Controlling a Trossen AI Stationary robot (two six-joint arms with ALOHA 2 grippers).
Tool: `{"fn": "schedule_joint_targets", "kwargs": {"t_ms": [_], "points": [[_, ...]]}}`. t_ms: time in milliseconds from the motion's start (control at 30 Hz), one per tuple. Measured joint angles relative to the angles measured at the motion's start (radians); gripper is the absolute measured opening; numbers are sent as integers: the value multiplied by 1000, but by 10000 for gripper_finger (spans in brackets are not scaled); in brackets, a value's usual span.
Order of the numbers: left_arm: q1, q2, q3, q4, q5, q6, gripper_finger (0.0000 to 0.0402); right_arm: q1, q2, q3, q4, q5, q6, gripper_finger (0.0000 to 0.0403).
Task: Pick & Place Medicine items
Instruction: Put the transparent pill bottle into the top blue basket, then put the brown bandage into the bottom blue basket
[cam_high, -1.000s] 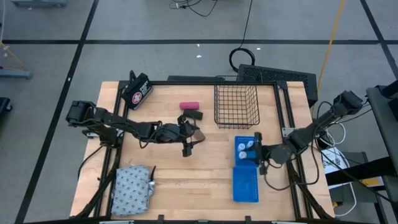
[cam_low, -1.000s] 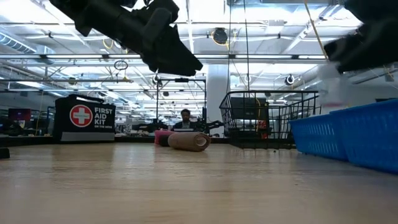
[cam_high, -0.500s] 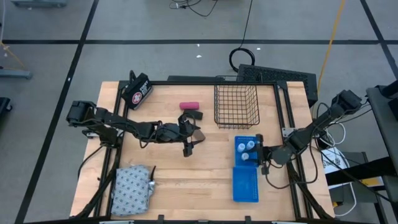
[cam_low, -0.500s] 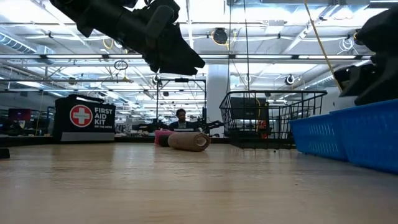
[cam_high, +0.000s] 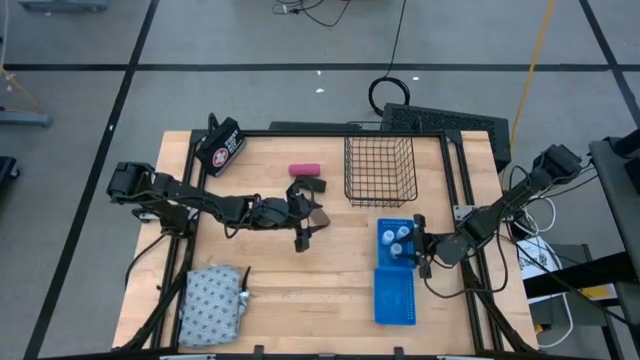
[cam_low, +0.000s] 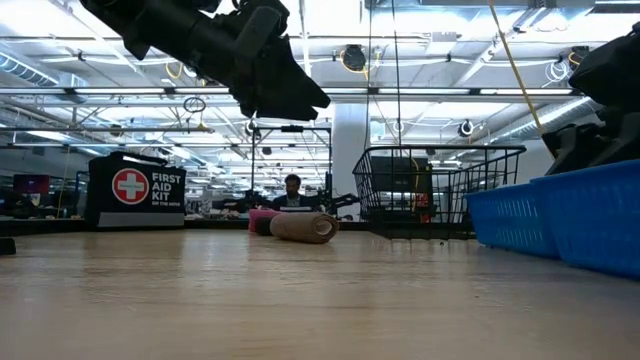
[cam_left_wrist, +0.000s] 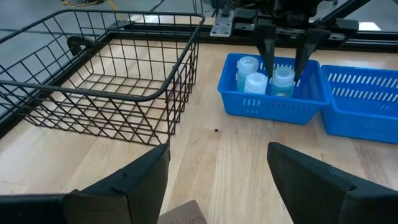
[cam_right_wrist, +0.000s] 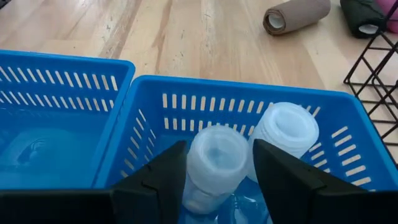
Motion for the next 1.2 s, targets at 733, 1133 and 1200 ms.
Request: {"fn": "schedule_joint_targets", "kwargs": {"t_ms": [733, 1133, 1200], "points": [[61, -5, 1, -120, 44, -144, 273, 0, -212, 0, 609, 127, -607, 168], [222, 10, 1, -180, 160, -102, 274, -8, -248, -3, 806, 472, -805, 171], [247, 40, 1, -158, 166, -94, 273, -18, -249, -10, 805, 471, -805, 169]]}}
